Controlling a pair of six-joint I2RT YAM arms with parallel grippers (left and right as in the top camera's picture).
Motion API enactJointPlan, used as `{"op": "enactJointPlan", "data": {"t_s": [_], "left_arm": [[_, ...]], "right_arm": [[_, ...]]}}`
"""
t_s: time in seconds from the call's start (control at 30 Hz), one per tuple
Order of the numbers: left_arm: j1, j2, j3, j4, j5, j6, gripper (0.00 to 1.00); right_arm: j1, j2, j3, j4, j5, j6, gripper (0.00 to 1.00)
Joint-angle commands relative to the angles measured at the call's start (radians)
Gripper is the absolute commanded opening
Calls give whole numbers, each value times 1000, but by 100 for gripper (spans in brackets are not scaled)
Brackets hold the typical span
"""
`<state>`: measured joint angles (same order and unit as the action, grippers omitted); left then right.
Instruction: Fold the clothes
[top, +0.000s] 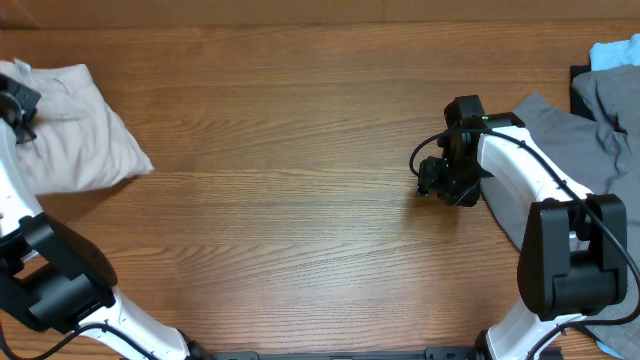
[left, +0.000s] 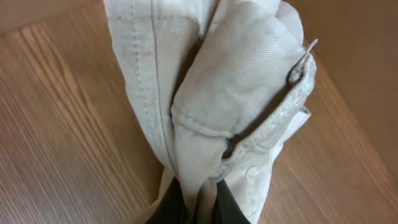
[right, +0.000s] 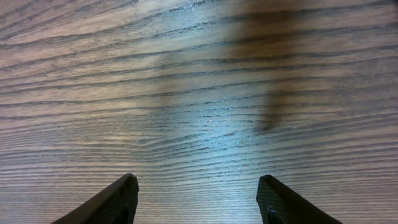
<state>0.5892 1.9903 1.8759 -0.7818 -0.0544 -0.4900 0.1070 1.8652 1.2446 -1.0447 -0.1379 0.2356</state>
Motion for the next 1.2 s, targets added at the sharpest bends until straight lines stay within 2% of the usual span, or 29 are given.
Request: {"op": "enactJointPlan", "data": {"t_s": [0.0,0.33,0.5,0.53,0.57,0.6,0.73,0.77,0.87,0.9,0.97,1.0,1.03,1.1,1.17], "left_arm": [[-8,68,21,7,-52,99,5],[-9,129,22,-12,-58,109,4],[-7,129,21,-64,-181,109,13],[-6,129,21,-72,-193,109,21],[-5,129,21,-76,-193,110,37],[-5,129,21,-79,-192,110,59],[-11,115,69,-134,-192,146,80],[-14,111,93,-152,-192,146,80],[-39,95,186,-211,-111,148,75],[-65,90,221,-237,-50,154,67],[-114,90,235,-243,30,156,60],[-139,91,235,-245,58,163,49],[-162,94,234,-245,71,167,45],[-236,109,233,-256,74,174,26],[-315,132,233,-266,74,202,15]], "right_arm": [[-1,0,22,-1,6,4,66],[-1,-1,22,-9,6,4,66],[-1,0,22,-8,6,4,66],[-1,-1,22,-8,6,4,66],[-1,-1,22,-7,6,4,66],[-1,0,22,-6,6,4,66],[-1,-1,22,-8,6,4,66],[-1,-1,22,-9,6,3,66],[-1,0,22,-7,6,4,66],[-1,0,22,-5,6,4,66],[-1,0,22,-5,6,4,66],[-1,-1,22,-6,6,4,66],[-1,0,22,-9,6,4,66],[-1,0,22,-16,6,3,66],[-1,0,22,-21,6,0,66]]}}
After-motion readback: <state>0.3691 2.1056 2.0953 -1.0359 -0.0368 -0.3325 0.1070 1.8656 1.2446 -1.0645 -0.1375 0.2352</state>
